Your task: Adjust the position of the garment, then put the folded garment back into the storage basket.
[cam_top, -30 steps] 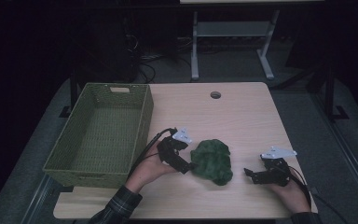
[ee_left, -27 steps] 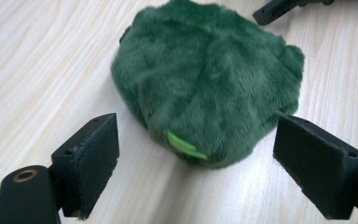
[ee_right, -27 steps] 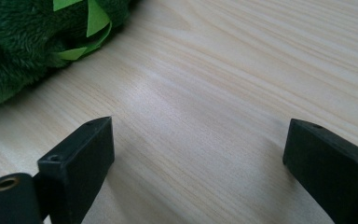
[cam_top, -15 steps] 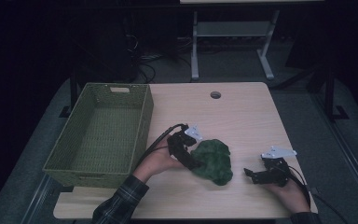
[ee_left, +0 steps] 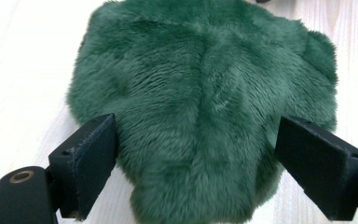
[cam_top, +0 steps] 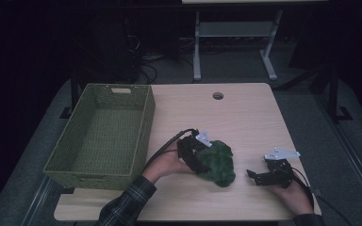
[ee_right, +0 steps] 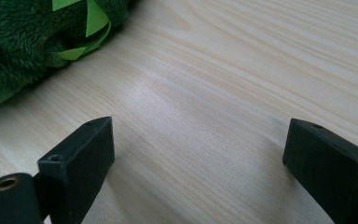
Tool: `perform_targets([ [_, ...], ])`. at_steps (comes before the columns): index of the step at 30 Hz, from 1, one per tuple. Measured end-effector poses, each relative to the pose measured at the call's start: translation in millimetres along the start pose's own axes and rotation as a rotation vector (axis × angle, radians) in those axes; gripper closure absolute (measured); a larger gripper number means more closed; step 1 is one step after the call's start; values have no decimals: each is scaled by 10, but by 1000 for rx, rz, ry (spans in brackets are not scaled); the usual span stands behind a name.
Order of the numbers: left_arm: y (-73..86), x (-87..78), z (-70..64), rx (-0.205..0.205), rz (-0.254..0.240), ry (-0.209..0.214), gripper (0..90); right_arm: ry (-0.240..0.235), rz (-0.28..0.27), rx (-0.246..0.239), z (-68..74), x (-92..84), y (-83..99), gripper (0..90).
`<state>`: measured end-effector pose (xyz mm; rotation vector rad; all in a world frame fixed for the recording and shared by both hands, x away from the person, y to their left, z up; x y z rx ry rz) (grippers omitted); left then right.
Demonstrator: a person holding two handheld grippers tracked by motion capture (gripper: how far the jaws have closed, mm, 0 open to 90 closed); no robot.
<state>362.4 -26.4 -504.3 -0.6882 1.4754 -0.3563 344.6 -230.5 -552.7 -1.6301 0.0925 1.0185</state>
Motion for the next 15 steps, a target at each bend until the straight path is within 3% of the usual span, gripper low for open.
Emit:
perform_targets([
  [15,139,329,-12,6,82,13,123,1,-1,-1,-2,0,0,84],
])
Point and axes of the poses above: each handheld gripper's, and its own axes: x roughly forward along the jaws, y roughly out of its underside, z roughly to its left, the point moved 10 cm from there along x, roughly forward along the jaws, and after that the axes turned 4 degrees about -z, right-handed, at the moved point
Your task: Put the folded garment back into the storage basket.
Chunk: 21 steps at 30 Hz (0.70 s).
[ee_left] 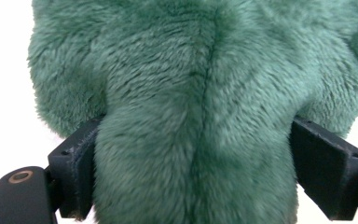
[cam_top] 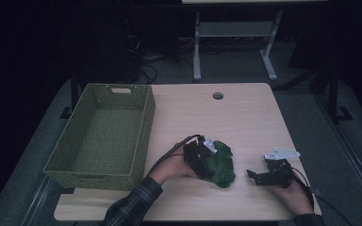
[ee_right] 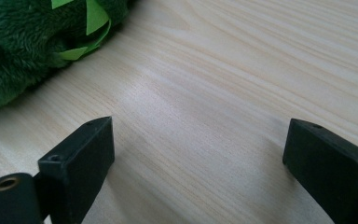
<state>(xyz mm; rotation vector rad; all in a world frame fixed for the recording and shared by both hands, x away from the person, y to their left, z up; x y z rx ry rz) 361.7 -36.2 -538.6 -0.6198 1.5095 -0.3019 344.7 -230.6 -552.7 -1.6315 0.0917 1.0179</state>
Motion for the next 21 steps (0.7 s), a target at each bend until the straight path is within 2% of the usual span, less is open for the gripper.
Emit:
perform_targets([
  [8,14,46,-19,0,23,-16,123,3,-1,2,-4,3,-4,87],
  [11,10,41,-25,5,35,-23,150,3,-1,1,-4,3,-3,87],
  [13,5,18,-34,6,38,-20,207,3,-1,2,-4,3,-3,87],
  [16,1,-18,-59,5,45,-6,381,3,-1,1,-4,3,-3,87],
  [21,0,-44,-71,-5,50,24,536,3,-1,2,-4,3,-3,87],
])
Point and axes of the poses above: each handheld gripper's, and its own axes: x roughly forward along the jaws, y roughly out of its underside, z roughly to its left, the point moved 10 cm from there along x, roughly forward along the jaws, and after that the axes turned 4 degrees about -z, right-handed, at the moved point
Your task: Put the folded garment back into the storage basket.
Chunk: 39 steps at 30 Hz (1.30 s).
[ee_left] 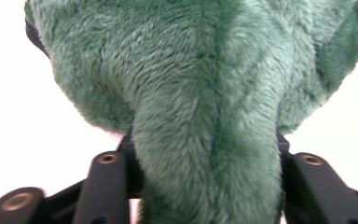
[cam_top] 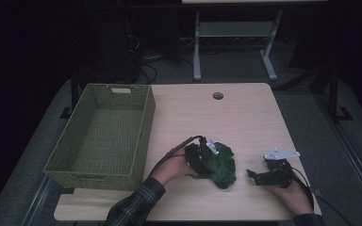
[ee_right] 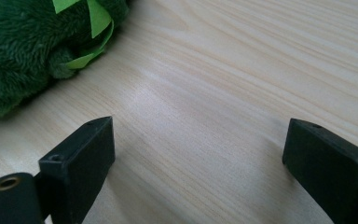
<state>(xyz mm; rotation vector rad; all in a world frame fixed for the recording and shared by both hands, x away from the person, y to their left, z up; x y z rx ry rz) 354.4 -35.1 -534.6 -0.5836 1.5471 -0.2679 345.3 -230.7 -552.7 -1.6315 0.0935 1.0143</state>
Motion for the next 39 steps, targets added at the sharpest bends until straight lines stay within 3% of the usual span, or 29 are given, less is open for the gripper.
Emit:
perform_targets([
  [2,6,-11,-4,-13,3,15,601,0,0,0,0,0,0,87],
  [4,17,-24,-22,-58,18,49,680,1,-2,-4,-4,1,-2,87],
  [6,20,-28,-26,-57,33,58,718,1,-3,-5,-4,2,-3,87],
  [19,-9,-106,-40,-71,-9,60,710,0,-1,3,1,1,-3,87],
  [27,-115,-345,-52,-93,-62,50,702,1,-3,-3,-3,2,-4,87],
  [39,-151,-713,22,-99,-84,10,694,1,-4,-4,-5,2,-5,87],
])
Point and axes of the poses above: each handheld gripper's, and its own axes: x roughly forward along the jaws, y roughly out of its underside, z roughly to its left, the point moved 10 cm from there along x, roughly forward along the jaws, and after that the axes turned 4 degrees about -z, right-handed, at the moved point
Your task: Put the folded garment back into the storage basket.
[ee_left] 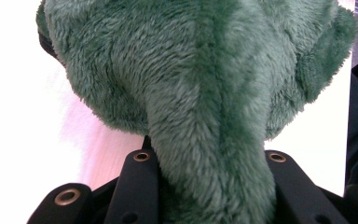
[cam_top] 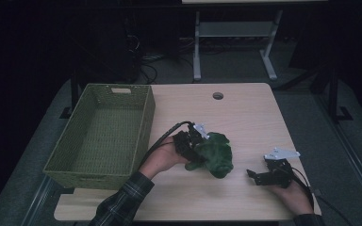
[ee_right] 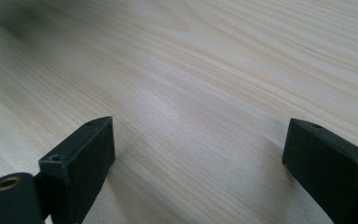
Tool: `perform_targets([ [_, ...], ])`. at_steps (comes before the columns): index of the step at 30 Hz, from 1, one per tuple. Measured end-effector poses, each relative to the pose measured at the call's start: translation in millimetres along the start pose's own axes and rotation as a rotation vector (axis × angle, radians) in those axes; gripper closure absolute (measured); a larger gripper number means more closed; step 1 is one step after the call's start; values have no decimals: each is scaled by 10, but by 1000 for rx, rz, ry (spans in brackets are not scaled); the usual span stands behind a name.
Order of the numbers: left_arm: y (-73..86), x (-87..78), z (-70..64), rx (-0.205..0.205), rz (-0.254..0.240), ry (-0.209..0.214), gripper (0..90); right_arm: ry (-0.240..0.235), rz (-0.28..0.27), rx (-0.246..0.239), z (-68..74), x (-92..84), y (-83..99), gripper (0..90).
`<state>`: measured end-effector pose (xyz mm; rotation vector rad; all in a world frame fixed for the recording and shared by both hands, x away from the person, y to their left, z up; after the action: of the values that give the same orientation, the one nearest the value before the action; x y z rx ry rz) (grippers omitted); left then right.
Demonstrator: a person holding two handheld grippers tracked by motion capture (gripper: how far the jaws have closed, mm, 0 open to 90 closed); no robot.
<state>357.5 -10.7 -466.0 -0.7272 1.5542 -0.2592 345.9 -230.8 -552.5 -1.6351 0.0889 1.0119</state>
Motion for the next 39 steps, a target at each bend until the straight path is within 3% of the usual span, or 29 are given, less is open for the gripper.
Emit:
perform_targets([
  [10,32,-348,123,-14,-11,-47,692,0,0,0,0,0,1,87],
  [27,138,-890,317,-75,-80,-100,691,0,1,1,1,0,1,86],
  [39,265,-1301,485,-102,-96,-174,691,0,1,2,2,0,0,86],
])
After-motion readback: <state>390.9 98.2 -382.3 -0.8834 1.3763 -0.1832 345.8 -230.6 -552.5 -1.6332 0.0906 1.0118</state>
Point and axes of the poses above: each handheld gripper's, and its own axes: x roughly forward along the jaws, y roughly out of its underside, z roughly to its left, the point moved 10 cm from there along x, roughly forward along the jaws, and after that the axes turned 4 degrees about -z, right-handed, at the moved point
